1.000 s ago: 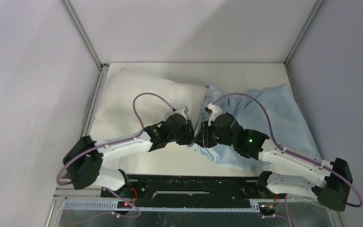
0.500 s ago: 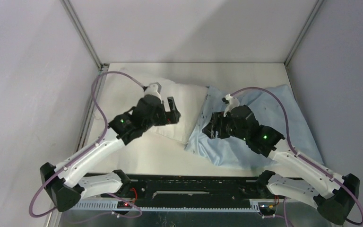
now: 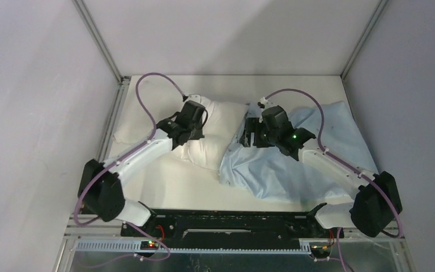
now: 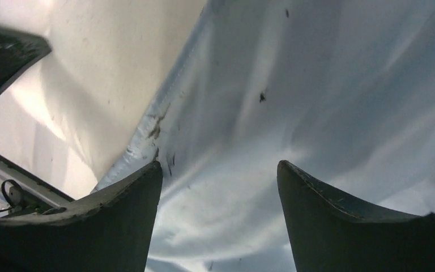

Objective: Put the pillow into the pillowcase

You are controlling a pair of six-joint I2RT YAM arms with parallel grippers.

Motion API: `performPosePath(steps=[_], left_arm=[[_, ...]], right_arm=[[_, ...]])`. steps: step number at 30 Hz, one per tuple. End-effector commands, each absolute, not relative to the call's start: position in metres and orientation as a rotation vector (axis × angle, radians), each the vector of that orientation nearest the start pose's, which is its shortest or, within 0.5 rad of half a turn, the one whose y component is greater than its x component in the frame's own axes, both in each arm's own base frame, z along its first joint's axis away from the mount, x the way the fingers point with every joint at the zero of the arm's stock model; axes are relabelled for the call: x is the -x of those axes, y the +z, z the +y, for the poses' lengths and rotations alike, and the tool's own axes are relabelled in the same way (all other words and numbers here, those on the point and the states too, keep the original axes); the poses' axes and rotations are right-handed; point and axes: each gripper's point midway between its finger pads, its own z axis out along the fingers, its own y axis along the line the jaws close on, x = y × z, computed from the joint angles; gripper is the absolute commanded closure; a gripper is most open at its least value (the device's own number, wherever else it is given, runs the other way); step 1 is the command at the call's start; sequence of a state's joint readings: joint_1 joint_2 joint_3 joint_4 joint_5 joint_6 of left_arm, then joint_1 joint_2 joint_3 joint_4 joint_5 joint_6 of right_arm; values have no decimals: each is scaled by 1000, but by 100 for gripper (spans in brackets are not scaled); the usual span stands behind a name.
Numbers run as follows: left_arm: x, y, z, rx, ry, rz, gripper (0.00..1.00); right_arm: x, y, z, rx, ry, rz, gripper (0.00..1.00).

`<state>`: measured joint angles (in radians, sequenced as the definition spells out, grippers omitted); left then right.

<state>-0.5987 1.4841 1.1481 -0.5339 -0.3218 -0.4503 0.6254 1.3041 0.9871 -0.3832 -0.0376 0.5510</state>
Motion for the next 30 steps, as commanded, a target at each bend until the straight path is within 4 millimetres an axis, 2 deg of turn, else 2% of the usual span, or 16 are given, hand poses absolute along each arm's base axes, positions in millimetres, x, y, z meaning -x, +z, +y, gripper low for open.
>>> performPosePath(steps=[1,5,8,11,13,15,17,19,21,22,25,27,28,29,30], left_arm=[[-290,158,-195,-79,-220,2361,100],[-245,191,-214,-77,-395,2309,100],[-220,201,-217,-74,-448,2304,100],[-203,189,-221,-60,-533,2335,100],[-199,171,-218,-58,-517,2363,100],[-198,160,-217,-67,-495,2382,100],[-198,161,-217,-86,-484,2385,97],[-200,172,-215,-92,-480,2361,81],[-202,189,-213,-91,-489,2321,58],[-204,202,-212,-88,-497,2293,50],[-209,239,-206,-79,-500,2216,32],[-216,262,-201,-72,-483,2168,23],[-221,268,-199,-69,-462,2160,17],[-228,275,-198,-63,-452,2151,7],[-238,275,-199,-59,-437,2158,3]], right_arm=[[-307,184,246,129,643,2272,23],[-311,180,252,146,644,2288,22],[-307,174,256,167,641,2308,23],[-301,169,257,190,619,2327,23],[-299,170,254,190,598,2329,23],[-296,177,250,192,595,2321,22],[-300,187,241,174,538,2298,22],[-304,200,235,167,496,2260,21],[-309,211,231,169,456,2231,20],[-313,216,230,170,440,2222,20],[-324,228,233,185,406,2193,21],[-333,228,237,190,386,2193,21],[-337,230,238,188,377,2188,22],[-342,226,240,190,364,2197,23],[-347,223,242,189,361,2203,24]])
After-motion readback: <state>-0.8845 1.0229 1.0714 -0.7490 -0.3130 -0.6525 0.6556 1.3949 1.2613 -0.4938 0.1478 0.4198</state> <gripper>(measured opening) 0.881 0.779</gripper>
